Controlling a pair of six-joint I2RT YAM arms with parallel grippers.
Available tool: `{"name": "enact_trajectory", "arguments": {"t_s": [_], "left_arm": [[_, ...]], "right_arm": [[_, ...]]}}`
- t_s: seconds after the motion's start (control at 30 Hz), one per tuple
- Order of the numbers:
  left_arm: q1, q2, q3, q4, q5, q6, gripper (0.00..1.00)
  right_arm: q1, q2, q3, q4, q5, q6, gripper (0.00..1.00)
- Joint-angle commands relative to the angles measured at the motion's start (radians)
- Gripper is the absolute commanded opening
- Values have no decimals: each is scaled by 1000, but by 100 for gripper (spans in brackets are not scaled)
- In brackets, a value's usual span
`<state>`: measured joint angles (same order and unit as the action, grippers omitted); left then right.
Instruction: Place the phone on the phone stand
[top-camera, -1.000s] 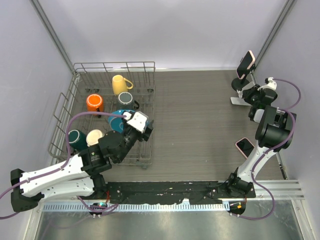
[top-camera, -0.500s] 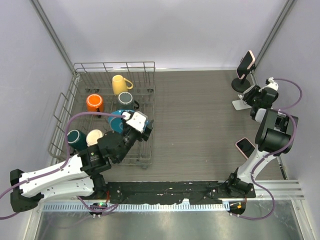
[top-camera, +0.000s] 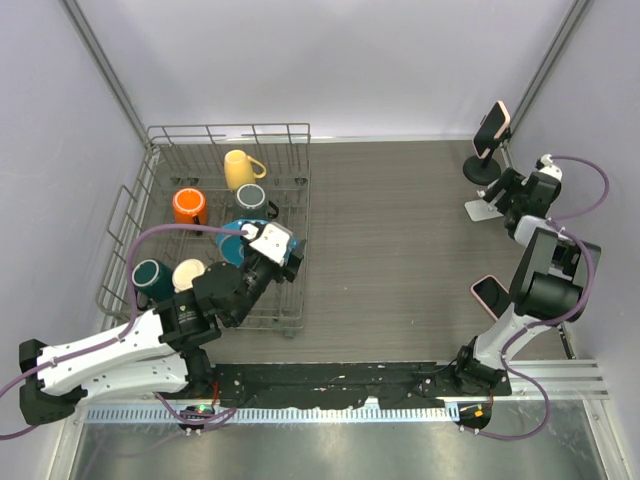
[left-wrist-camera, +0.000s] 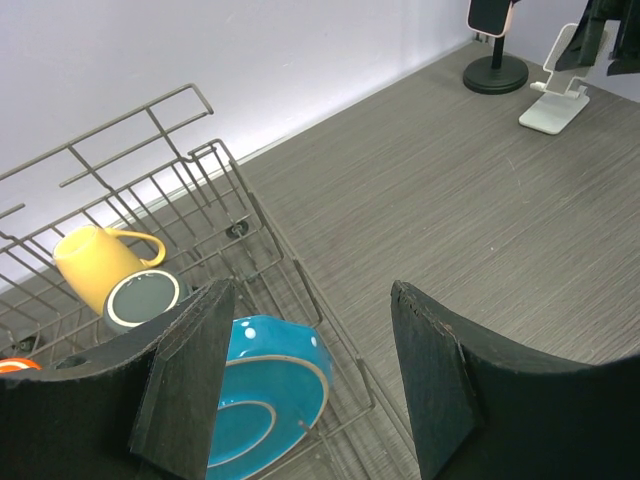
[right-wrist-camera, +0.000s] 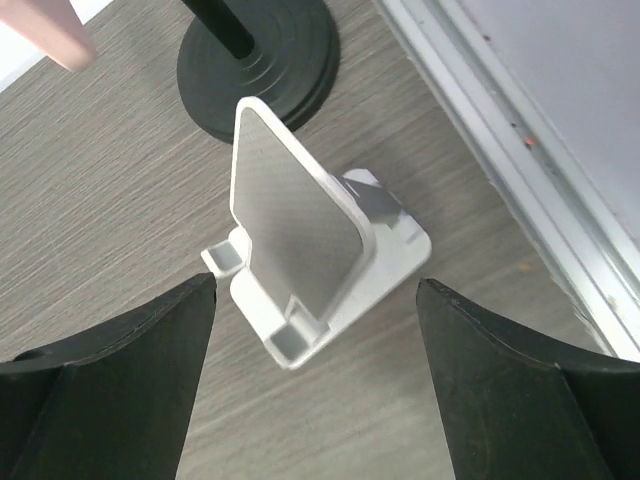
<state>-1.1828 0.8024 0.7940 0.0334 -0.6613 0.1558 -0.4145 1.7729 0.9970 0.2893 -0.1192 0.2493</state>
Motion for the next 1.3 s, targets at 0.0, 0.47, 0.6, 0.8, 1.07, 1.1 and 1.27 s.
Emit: {"name": "enact_trajectory", "arguments": {"t_s": [0.0,0.47,0.6,0.8,1.07,1.1,1.27], "left_arm": [[-3,-12,7,40,9,-25,67],[-3,-9,17,22,31,-39,74],[-3,-9,21,17,34,-47,88],[-3,-11,22,16,35,-50,95],[-3,-12,21,17,23,-48,100],[-3,-14,21,17,25,-48,100],[-3,-9,21,17,29,-48,100]], "right_arm": [[-4,-187,-9,-134,116,16,87],[-3,-518,-135,-800,447,493,88],[-23,-552,-121,-1040,695,579,93],[-294,-599,-271,-1035,558,628,99],[-343,-530,-396,-955,437,639,99],[-343,-521,-402,-929,426,627,98],[-269,-494,-416,-848,349,536,97]]}}
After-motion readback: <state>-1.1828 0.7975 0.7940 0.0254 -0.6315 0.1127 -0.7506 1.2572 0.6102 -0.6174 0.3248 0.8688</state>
